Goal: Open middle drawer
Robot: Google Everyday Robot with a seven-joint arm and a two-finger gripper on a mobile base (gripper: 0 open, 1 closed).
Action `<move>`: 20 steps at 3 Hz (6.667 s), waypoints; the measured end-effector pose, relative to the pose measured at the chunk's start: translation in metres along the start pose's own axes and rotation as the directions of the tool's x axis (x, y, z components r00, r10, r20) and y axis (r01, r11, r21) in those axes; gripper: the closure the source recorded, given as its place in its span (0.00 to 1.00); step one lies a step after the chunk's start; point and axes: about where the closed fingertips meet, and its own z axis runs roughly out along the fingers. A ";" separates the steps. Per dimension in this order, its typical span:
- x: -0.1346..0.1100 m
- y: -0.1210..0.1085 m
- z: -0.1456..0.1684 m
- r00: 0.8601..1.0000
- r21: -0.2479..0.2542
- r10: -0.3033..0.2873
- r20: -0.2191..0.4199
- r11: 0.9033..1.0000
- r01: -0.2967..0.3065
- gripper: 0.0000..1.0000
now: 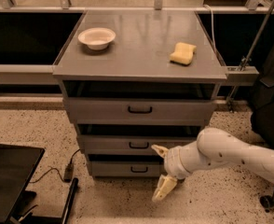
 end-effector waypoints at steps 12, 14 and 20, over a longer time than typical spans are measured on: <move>0.094 -0.142 0.077 0.940 0.384 0.335 0.069 0.860 -0.335 0.00; 0.089 -0.152 0.101 0.977 0.332 0.209 0.033 0.920 -0.208 0.00; 0.102 -0.165 0.153 0.988 0.341 0.109 -0.113 0.938 -0.065 0.00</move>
Offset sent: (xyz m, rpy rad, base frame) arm 0.0072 0.0011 -0.0202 0.0129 0.0491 0.0120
